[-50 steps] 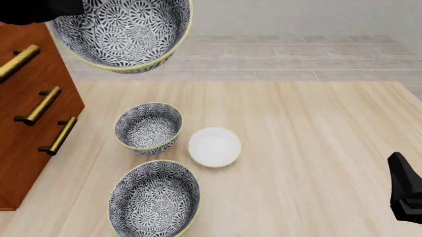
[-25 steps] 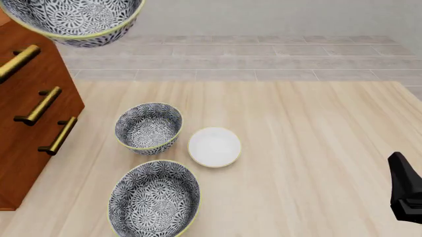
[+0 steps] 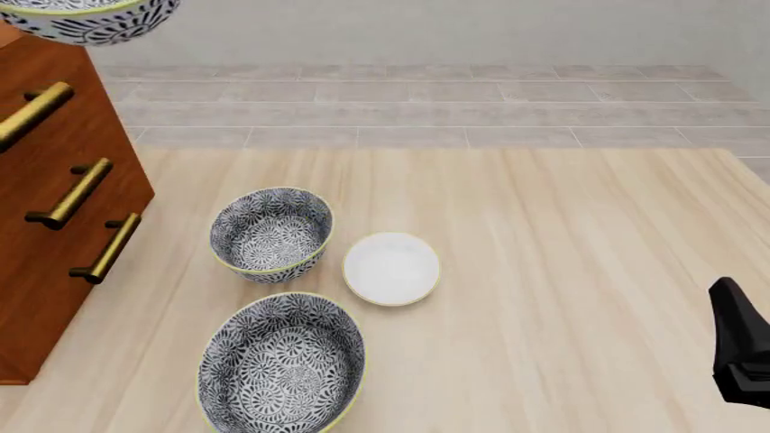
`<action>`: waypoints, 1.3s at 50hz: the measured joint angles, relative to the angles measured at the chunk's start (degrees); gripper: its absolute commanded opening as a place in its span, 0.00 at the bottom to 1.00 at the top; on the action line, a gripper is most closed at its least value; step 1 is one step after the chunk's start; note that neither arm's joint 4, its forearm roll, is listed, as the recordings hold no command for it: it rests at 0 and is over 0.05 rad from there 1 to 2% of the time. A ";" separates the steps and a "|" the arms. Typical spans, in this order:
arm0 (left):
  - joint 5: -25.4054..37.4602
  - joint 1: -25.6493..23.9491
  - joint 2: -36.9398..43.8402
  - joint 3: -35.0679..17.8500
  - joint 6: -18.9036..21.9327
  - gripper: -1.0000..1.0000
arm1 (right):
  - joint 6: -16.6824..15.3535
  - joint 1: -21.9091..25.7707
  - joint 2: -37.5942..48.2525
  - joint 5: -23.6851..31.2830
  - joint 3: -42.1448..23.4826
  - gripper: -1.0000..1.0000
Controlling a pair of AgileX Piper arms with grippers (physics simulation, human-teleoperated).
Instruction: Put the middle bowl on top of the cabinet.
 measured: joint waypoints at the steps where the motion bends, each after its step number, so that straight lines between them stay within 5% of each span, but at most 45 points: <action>1: 0.24 0.21 0.10 -0.33 -0.12 0.00 | 0.00 -0.01 0.00 0.00 0.00 1.00; 32: 6.66 10.05 6.77 -12.35 -5.25 0.00 | -0.15 -0.11 -0.02 0.00 0.00 1.00; 65: 8.55 19.22 14.04 -18.24 -11.80 0.00 | -0.33 -0.07 0.03 0.01 0.01 1.00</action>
